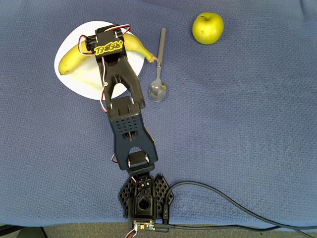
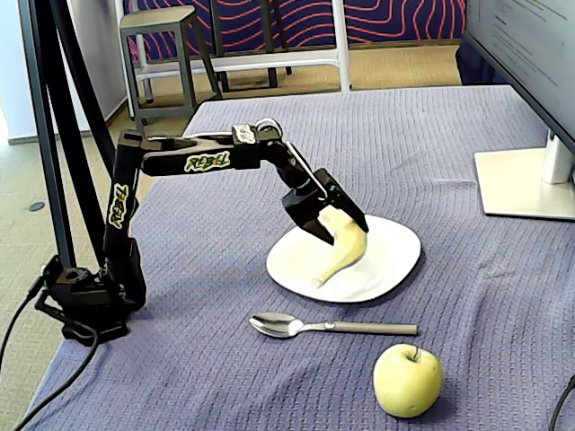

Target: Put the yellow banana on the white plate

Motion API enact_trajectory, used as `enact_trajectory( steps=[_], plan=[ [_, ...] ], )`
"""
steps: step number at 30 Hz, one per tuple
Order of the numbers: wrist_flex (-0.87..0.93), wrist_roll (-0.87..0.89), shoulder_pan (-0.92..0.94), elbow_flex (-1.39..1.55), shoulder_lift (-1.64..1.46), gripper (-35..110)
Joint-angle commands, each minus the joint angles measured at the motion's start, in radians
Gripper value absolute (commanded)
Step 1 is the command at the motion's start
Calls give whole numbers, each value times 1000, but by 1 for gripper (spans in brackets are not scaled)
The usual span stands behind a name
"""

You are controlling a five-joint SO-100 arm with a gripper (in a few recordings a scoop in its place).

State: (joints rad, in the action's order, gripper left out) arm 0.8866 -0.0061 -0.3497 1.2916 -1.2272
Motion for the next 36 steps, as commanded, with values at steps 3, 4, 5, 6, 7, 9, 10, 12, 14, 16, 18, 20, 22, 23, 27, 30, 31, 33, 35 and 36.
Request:
enact_trajectory(
  steps=[3,4,5,6,7,9,10,12,14,16,18,20,22,23,27,30,31,33,35,36],
  plan=[
    [-46,0,-25,-137,12,0],
    [-46,6,-28,-141,20,0],
    [-46,12,-31,-143,26,0],
    [-46,17,-34,-143,31,0],
    [-41,25,-35,-143,35,0],
    [-32,37,-35,-137,41,0],
    [-26,38,-35,-132,43,0],
    [-15,46,-32,-120,46,2],
    [-5,55,-25,-107,49,3],
    [-2,57,-17,-92,51,3],
    [0,49,-11,-81,52,2],
    [9,52,-2,-69,55,3],
    [11,57,5,-60,55,4],
    [11,57,8,-60,55,4],
    [54,69,9,-75,61,4],
    [63,77,9,-75,61,5],
    [69,80,9,-75,61,4],
    [86,91,8,-77,61,4],
    [91,97,5,-75,61,5],
    [91,98,2,-75,61,5]
  ],
)
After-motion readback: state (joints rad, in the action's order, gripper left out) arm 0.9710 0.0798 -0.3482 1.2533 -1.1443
